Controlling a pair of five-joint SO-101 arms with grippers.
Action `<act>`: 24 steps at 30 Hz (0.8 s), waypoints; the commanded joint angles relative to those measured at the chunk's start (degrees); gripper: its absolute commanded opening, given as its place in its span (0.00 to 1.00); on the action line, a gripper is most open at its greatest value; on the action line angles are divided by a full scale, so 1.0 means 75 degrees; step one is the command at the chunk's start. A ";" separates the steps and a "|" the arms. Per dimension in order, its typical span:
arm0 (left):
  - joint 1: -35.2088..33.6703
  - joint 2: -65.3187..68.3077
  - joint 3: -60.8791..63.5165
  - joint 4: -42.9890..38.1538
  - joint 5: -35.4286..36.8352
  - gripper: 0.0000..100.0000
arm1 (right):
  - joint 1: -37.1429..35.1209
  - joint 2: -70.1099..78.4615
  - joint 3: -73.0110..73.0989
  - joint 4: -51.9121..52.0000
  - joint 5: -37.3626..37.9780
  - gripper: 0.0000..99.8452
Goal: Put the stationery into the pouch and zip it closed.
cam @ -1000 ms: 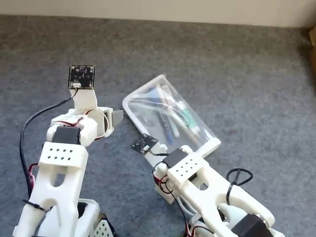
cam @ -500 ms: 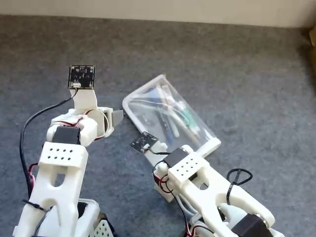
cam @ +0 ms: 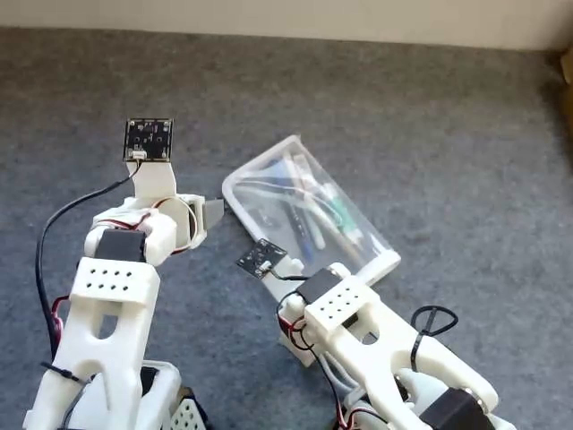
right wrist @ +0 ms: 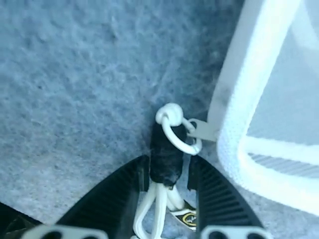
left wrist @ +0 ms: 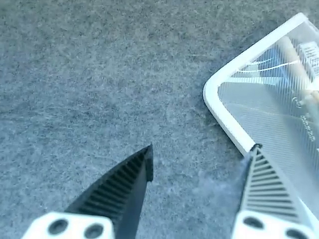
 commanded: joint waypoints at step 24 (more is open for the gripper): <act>-0.0100 -0.0275 -0.0416 0.0047 -0.0774 0.29 | 0.1553 -0.1506 -0.0709 0.1319 0.1817 0.01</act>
